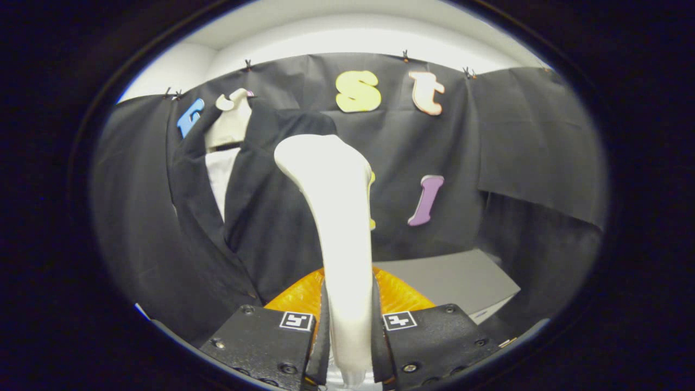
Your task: Iron the clothes twice with a garment steamer, once on the left side and once on the right side.
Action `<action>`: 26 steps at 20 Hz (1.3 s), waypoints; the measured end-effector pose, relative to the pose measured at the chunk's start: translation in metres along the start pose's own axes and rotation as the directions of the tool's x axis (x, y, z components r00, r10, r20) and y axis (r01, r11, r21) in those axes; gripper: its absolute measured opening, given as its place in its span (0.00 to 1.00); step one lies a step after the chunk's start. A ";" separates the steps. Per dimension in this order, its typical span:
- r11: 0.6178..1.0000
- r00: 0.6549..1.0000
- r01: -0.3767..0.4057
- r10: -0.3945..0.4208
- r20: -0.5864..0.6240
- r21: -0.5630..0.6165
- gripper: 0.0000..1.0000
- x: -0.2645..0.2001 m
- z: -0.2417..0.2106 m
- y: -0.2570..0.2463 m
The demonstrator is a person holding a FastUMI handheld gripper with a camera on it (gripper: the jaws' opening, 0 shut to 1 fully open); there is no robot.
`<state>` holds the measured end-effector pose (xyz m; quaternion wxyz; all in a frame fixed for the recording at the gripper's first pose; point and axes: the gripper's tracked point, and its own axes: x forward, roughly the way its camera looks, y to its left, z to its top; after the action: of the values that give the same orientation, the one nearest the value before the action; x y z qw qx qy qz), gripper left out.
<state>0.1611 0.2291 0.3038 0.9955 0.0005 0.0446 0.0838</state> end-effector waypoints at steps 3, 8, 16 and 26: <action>0.999 0.995 0.015 -0.011 0.101 -0.039 0.34 0.012 0.030 0.028; 0.994 0.988 0.058 -0.044 0.147 -0.091 0.34 0.047 0.043 0.052; 0.978 0.986 0.131 -0.112 0.121 -0.161 0.34 0.069 0.001 0.062; 0.974 0.997 0.080 -0.080 0.009 -0.210 0.34 0.060 -0.087 0.069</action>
<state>0.2009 0.3070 0.2125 0.9925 -0.1067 0.0352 0.0478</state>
